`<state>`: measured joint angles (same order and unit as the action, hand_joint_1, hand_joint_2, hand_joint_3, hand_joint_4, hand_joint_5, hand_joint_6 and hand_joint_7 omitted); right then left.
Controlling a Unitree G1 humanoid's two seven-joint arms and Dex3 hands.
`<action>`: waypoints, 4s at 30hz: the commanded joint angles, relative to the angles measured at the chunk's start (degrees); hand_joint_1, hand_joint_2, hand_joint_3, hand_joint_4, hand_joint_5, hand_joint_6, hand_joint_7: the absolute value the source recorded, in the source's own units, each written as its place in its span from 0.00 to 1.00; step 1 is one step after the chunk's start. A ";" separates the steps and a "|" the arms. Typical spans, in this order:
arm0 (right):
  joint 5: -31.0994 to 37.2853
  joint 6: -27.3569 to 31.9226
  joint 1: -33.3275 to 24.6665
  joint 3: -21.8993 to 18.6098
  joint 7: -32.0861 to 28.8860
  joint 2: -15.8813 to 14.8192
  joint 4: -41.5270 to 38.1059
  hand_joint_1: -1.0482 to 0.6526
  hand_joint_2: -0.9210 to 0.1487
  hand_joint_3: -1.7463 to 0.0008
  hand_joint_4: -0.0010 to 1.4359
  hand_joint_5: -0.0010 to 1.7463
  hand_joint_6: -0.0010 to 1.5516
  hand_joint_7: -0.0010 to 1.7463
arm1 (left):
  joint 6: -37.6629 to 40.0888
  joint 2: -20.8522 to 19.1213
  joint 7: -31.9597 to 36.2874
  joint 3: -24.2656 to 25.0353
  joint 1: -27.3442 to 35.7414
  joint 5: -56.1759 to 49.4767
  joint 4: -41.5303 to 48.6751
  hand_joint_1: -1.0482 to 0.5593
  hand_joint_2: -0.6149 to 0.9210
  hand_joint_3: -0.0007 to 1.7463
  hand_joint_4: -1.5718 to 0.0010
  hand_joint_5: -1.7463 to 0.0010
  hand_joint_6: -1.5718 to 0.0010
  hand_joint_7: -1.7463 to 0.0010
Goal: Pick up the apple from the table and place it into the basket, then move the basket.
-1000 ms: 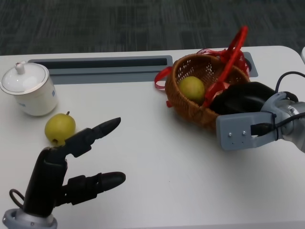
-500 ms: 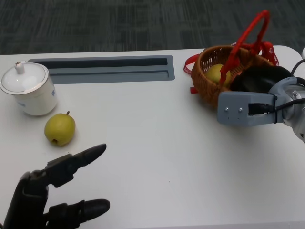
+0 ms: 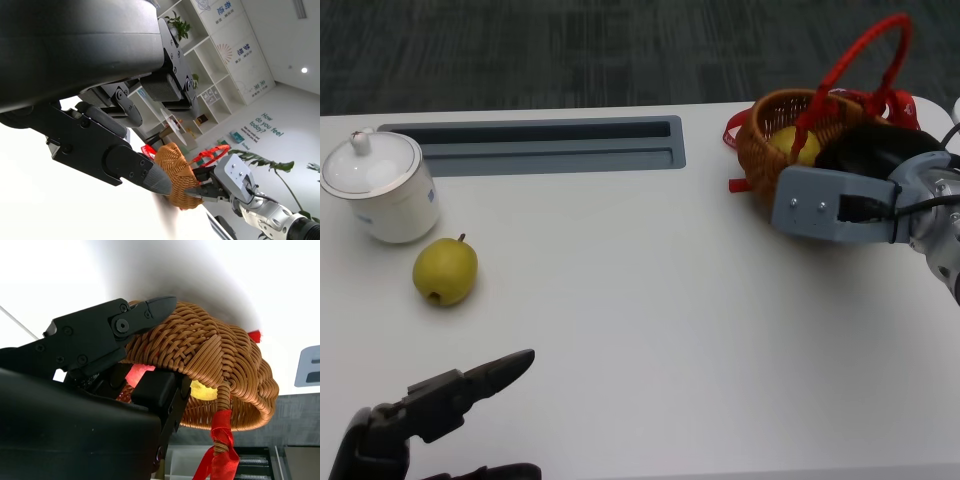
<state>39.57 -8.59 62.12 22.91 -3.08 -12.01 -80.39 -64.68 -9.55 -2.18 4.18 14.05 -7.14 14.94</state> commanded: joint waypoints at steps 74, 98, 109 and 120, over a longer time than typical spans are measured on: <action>-10.08 -41.26 -16.60 -5.26 -6.06 -21.87 8.28 0.13 0.18 1.00 0.16 0.01 0.12 0.00 | -3.62 -1.89 -1.85 -2.95 -17.69 2.51 13.40 0.34 0.92 0.00 0.42 0.99 0.49 1.00; -42.61 -62.35 -36.57 -9.85 19.56 -2.10 24.78 0.37 0.18 1.00 0.42 0.01 0.35 0.02 | -3.50 -4.91 -11.17 -5.98 -20.53 12.83 13.73 0.29 0.88 0.00 0.42 1.00 0.49 1.00; -51.01 -61.89 -37.16 -12.93 33.51 6.62 23.22 0.44 0.17 1.00 0.53 0.01 0.45 0.01 | -2.22 -5.62 -15.41 -6.30 -19.85 17.22 11.54 0.31 0.86 0.00 0.40 0.99 0.45 0.98; -50.12 -62.00 -36.87 -15.86 37.81 9.60 21.85 0.44 0.17 1.00 0.55 0.01 0.47 0.01 | -3.18 -4.89 -16.85 -5.64 -20.02 17.66 11.60 0.34 0.86 0.00 0.37 0.98 0.41 0.98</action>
<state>-10.34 -70.83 25.08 7.69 34.28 -2.47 -58.14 -67.34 -14.02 -18.51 -2.32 -6.04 10.43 26.35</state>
